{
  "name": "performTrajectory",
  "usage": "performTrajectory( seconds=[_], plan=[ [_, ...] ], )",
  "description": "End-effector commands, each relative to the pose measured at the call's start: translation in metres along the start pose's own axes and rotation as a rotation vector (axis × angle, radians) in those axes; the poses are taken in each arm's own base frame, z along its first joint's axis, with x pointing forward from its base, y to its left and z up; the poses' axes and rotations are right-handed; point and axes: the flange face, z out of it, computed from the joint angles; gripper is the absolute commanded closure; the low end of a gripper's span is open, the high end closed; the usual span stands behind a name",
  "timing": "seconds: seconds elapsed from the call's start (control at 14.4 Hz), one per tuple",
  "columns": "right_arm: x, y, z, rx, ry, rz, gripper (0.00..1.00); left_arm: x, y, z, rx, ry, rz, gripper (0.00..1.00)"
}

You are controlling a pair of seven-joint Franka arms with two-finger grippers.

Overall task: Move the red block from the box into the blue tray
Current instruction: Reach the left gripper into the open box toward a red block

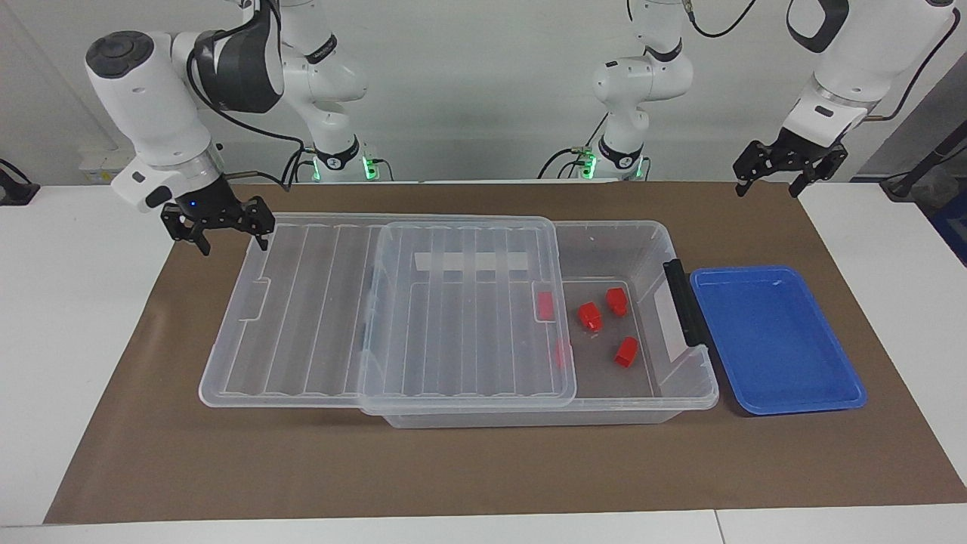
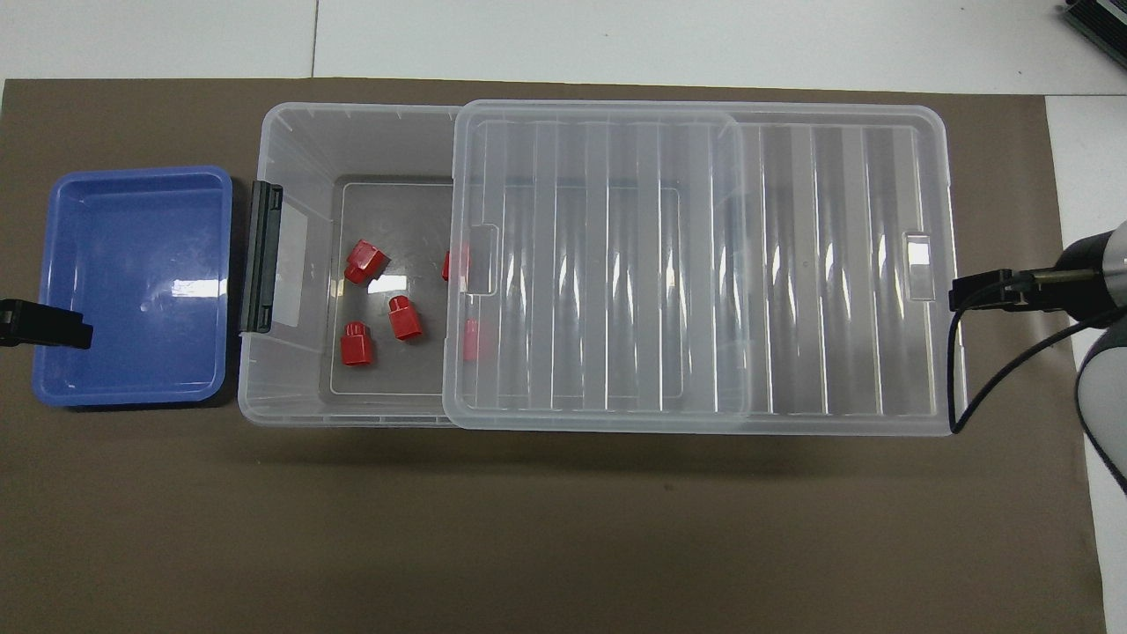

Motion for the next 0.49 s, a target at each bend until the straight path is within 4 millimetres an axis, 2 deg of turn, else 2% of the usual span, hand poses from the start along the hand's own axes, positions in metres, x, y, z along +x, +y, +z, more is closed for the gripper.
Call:
performTrajectory(
  seconds=[0.0, 0.07, 0.21, 0.35, 0.42],
  plan=[
    [0.003, -0.003, -0.025, 0.013, 0.003, 0.067, 0.00, -0.003, 0.010, -0.001, -0.006, 0.049, -0.088, 0.00],
    [0.008, -0.009, -0.033, 0.012, 0.000, 0.075, 0.00, 0.004, 0.032, 0.001, -0.009, 0.086, -0.171, 0.00],
    [0.014, -0.013, -0.049, 0.010, -0.006, 0.079, 0.00, 0.013, 0.093, 0.007, -0.030, 0.138, -0.324, 0.00],
    [0.013, -0.017, -0.055, 0.002, -0.004, 0.086, 0.00, 0.026, 0.144, 0.017, -0.028, 0.171, -0.386, 0.00],
    [0.012, -0.021, -0.057, -0.001, -0.005, 0.083, 0.00, 0.030, 0.162, 0.022, -0.035, 0.183, -0.398, 0.00]
  ],
)
